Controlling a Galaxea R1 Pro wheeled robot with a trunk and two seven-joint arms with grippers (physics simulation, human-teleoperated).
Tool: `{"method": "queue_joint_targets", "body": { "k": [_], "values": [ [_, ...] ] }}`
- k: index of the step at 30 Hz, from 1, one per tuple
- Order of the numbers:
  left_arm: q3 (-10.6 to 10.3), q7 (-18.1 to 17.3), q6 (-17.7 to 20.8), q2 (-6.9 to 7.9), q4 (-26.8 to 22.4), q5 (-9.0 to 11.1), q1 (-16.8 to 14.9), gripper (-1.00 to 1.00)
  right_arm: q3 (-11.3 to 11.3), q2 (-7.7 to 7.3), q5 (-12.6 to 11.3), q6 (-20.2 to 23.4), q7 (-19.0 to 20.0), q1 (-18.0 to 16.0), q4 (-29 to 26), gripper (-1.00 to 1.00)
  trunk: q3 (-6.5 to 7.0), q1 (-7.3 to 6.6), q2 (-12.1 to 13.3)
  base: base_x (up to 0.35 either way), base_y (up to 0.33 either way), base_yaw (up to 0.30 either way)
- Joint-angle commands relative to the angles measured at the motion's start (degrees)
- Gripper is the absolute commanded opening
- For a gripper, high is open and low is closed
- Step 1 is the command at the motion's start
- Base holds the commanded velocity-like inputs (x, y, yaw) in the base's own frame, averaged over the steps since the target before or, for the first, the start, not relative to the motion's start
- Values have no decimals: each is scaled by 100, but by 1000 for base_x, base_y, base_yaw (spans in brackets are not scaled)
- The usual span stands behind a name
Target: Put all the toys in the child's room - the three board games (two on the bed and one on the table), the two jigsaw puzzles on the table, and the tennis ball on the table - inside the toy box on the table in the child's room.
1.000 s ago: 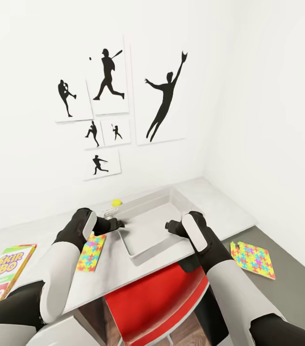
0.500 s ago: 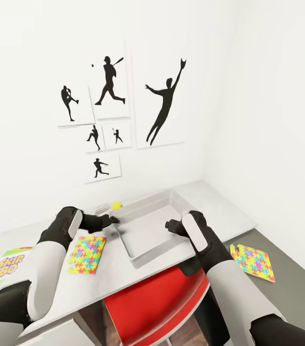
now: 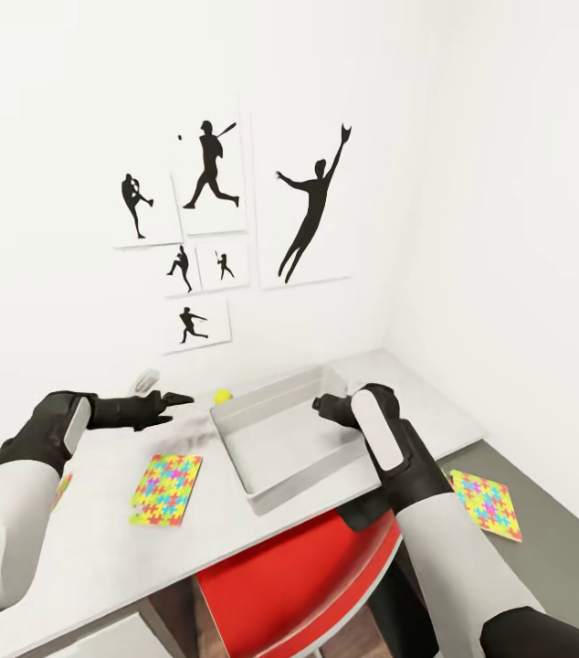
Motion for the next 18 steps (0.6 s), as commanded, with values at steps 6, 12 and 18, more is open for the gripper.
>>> {"method": "queue_joint_targets", "body": {
  "k": [6,12,18],
  "values": [
    [12,-1053,-6,613,9,-18,40,100,-2,0,-63,57,209,510,-819,100,41,4,-12,0,0,0],
    [17,-1319,-24,1159,51,4,262,100,-30,-54,-58,275,785,1186,-1918,100,95,4,-12,0,0,0],
    [20,-2184,-131,1542,60,4,774,100,-326,-622,-105,318,1860,2058,-2671,100,150,4,-12,0,0,0]
  ]
}}
